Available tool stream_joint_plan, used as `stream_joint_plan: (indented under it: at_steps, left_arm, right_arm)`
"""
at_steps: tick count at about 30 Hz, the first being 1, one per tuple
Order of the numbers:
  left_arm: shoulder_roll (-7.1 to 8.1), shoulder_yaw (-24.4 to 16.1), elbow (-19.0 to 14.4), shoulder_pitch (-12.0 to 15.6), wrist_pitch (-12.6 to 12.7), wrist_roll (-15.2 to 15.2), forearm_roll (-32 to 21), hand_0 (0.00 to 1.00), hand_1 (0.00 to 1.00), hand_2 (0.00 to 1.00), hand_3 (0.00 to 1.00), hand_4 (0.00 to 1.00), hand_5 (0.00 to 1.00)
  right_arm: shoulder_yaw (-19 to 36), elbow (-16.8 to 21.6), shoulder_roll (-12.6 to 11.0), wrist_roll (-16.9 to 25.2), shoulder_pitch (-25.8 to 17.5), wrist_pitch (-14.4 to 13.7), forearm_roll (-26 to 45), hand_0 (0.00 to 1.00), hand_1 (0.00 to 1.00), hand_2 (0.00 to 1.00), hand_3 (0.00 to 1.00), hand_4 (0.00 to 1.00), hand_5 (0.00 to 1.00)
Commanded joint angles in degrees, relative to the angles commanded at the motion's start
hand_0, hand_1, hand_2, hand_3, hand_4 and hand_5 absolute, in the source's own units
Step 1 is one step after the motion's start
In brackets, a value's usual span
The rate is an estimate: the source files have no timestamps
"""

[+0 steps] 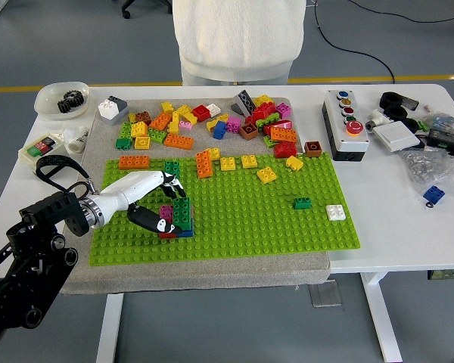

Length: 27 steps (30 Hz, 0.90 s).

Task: Pick up the brick,pile it on top of brick,press brick,pick up the brick,pile it on top of brick,press brick

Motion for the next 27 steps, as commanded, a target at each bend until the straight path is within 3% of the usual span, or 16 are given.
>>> stream_joint_plan:
  at_steps: [2,7,8,27]
  left_arm:
    - [0.0,0.0,0.0,0.0,-0.1,0.0,0.0,0.747,0.645,0.624,0.687,0.998,0.278]
    - [-0.02,-0.2,0.0,0.0,-0.1,0.0,-0.2,0.747,0.645,0.624,0.687,0.998,0.278]
    - [-0.03,-0.2,0.0,0.0,-0.1,0.0,-0.2,0.749,0.651,0.665,0.71,0.998,0.281]
    - [0.02,-0.5,-0.1,-0.1,-0.5,-0.1,-0.5,0.767,0.659,0.678,0.729,0.998,0.305]
  right_arm:
    - [0.0,0.0,0.0,0.0,0.0,0.0,0.0,0.74,0.643,0.714,0.621,0.857,0.413]
    - [0.0,0.0,0.0,0.0,0.0,0.0,0.0,0.74,0.643,0.714,0.621,0.857,0.413]
    - [0.0,0.0,0.0,0.0,0.0,0.0,0.0,0.742,0.643,0.714,0.622,0.857,0.413]
    - [0.0,0.0,0.0,0.0,0.0,0.0,0.0,0.741,0.642,0.714,0.621,0.858,0.414]
